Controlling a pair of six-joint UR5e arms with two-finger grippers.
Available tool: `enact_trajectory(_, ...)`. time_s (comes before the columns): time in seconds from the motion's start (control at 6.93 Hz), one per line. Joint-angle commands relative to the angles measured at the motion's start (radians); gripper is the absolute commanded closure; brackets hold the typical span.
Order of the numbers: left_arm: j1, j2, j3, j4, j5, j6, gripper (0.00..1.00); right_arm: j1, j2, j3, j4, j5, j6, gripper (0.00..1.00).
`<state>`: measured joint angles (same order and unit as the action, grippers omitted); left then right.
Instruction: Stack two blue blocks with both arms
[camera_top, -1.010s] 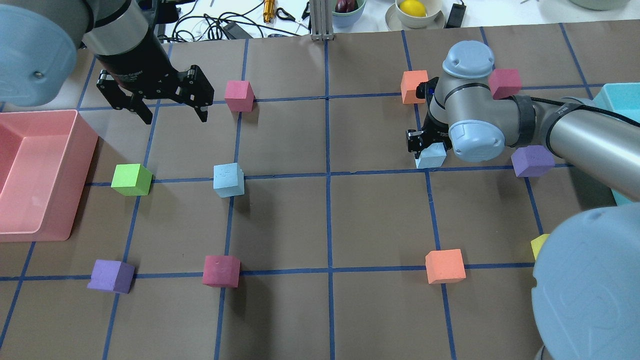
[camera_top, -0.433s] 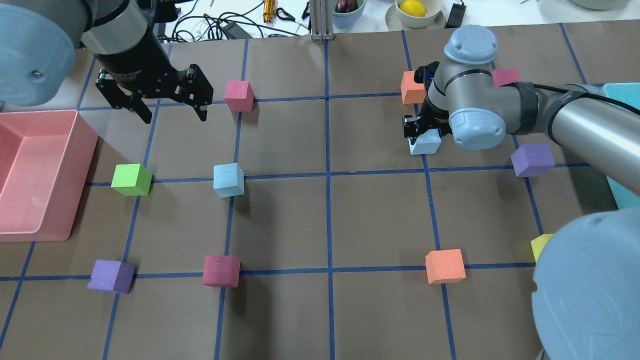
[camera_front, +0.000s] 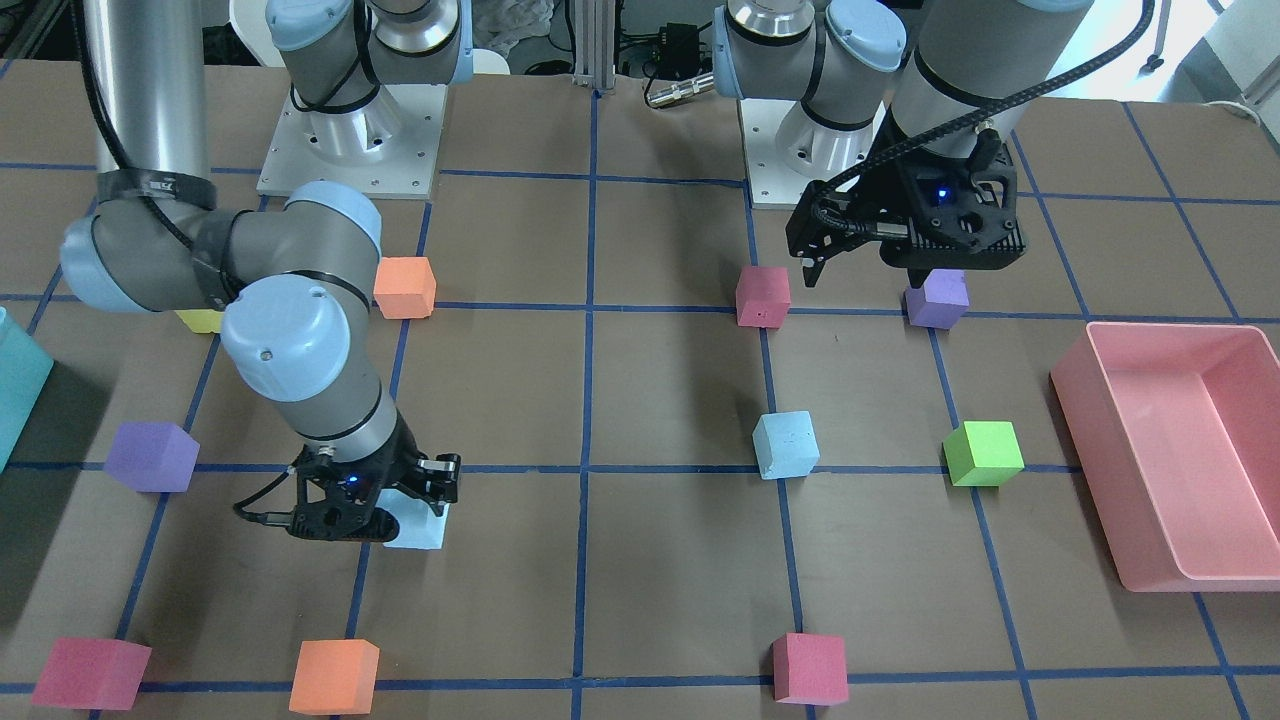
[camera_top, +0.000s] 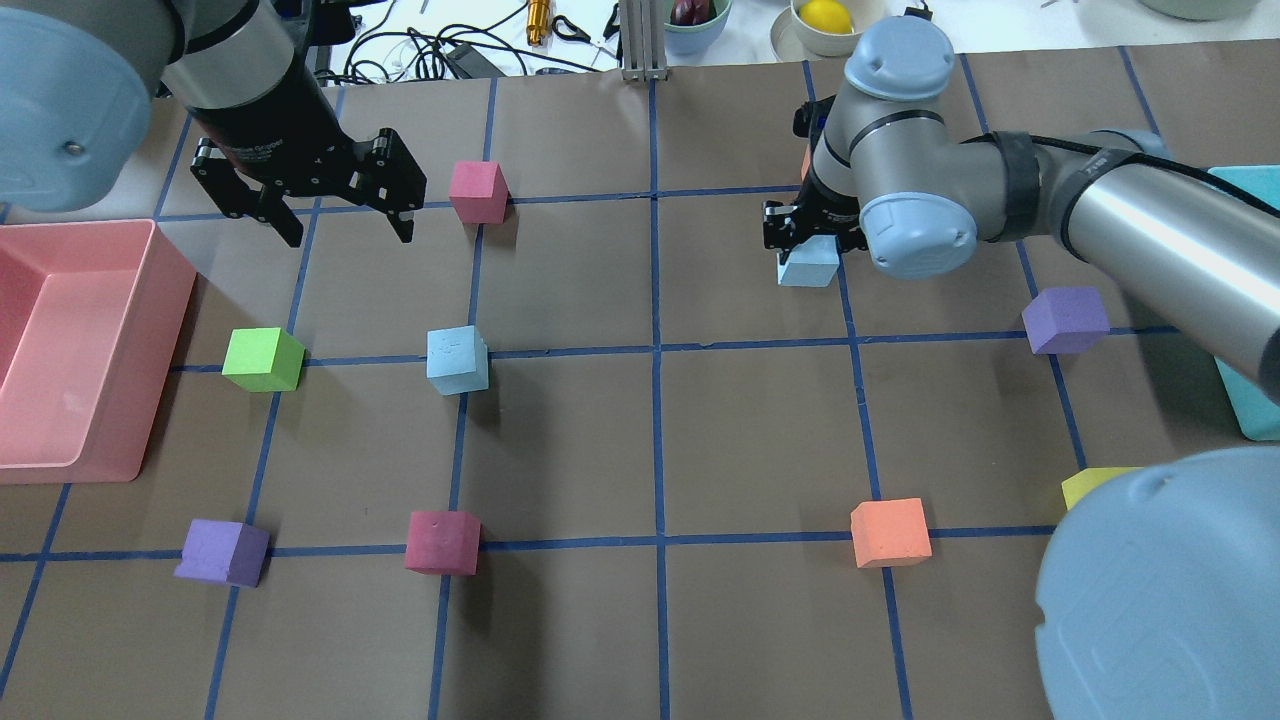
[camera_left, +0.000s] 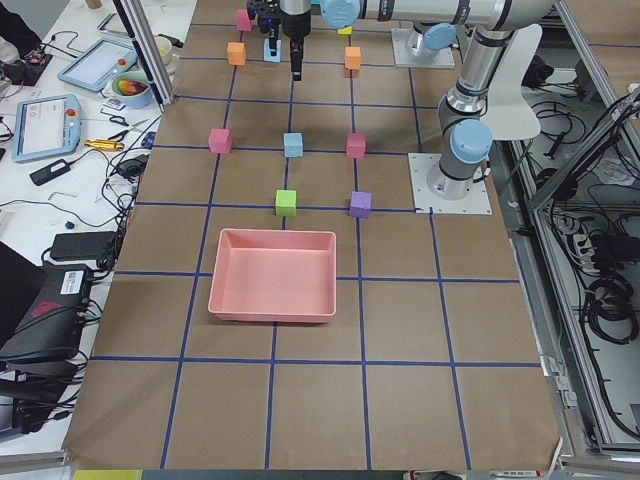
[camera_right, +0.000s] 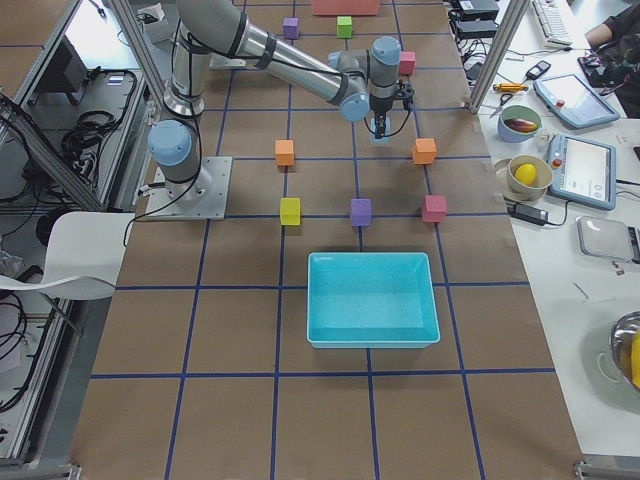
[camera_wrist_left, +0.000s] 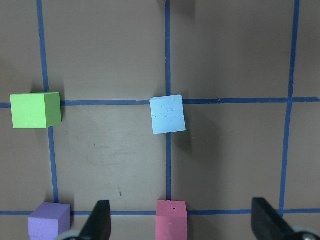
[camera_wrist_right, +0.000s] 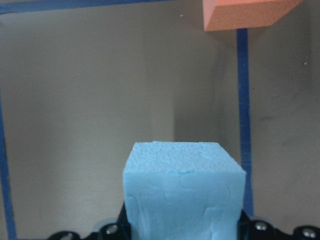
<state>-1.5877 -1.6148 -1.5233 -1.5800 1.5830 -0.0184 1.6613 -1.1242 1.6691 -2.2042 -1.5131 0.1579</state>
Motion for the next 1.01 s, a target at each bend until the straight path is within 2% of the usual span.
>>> enact_trajectory(0.0,0.0,0.001,-0.002,0.0,0.0,0.0,0.0,0.125,0.026,-0.04,0.014,0.001,0.189,1.0)
enact_trajectory(0.14,0.0,0.001,-0.002,-0.002,0.002,0.0,0.0,0.202,0.033,-0.038,0.014,-0.001,0.271,1.0)
enact_trajectory(0.43,0.0,0.001,-0.003,-0.002,0.0,0.0,0.0,0.28,0.064,-0.038,0.015,-0.002,0.365,1.0)
enact_trajectory(0.72,0.0,0.001,-0.006,0.0,0.0,0.0,0.0,0.293,0.08,-0.029,0.021,-0.013,0.365,0.97)
enact_trajectory(0.87,0.0,0.001,-0.008,0.0,0.0,0.0,0.0,0.293,0.075,-0.029,0.02,-0.015,0.365,0.48)
